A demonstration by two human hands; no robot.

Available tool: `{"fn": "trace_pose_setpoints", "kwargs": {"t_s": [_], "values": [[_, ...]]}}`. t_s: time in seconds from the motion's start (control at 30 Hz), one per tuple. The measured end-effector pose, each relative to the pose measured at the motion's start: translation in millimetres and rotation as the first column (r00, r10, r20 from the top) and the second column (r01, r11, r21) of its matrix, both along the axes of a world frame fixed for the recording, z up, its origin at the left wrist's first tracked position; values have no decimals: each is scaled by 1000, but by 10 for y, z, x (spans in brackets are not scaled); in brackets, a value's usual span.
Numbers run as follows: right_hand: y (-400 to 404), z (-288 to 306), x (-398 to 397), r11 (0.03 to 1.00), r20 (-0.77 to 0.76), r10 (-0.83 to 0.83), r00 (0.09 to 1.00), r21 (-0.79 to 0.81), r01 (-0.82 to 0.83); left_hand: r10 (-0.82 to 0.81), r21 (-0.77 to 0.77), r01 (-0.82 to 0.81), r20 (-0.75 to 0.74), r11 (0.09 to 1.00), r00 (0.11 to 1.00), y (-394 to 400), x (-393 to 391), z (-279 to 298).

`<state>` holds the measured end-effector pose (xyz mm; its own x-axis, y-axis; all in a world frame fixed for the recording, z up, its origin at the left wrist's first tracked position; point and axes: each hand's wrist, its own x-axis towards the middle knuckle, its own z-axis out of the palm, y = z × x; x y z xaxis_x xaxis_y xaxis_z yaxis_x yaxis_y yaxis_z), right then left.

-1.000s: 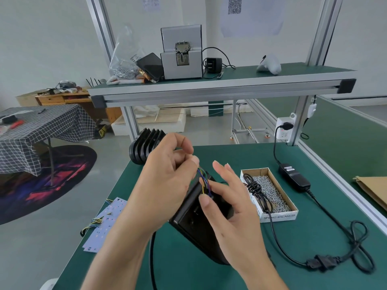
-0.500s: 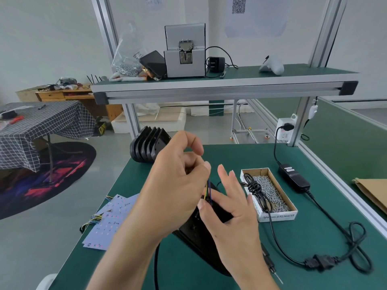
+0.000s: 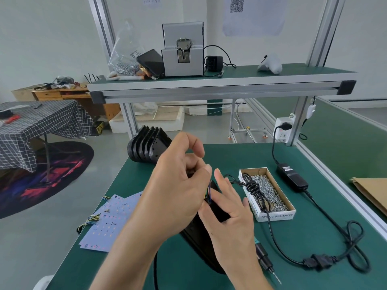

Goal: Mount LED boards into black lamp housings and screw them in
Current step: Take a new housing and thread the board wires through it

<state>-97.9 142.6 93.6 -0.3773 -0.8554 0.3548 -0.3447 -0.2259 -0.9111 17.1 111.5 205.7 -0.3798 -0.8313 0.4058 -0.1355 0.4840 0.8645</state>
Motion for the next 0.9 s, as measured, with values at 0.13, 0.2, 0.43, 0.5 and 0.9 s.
{"fn": "trace_pose_setpoints", "kwargs": {"t_s": [0.13,0.2,0.43,0.5,0.9], "values": [[-15,-22,-14,1000,4,10,1000,25,-10,4,-9,-4,-6,1000,1000,-19,0,-32],[-18,-50,-20,1000,1,1,1000,26,-1,5,-12,-5,-16,1000,1000,-50,-2,-64],[57,-63,-258,980,-139,198,970,15,-198,-49,42,58,-188,997,981,-166,87,-175],[61,-37,-463,917,-73,399,914,45,-397,-98,34,107,-213,994,972,-219,135,-157],[-451,-30,-737,438,669,706,234,-152,-886,-187,153,301,-504,941,843,-419,83,-97]]}}
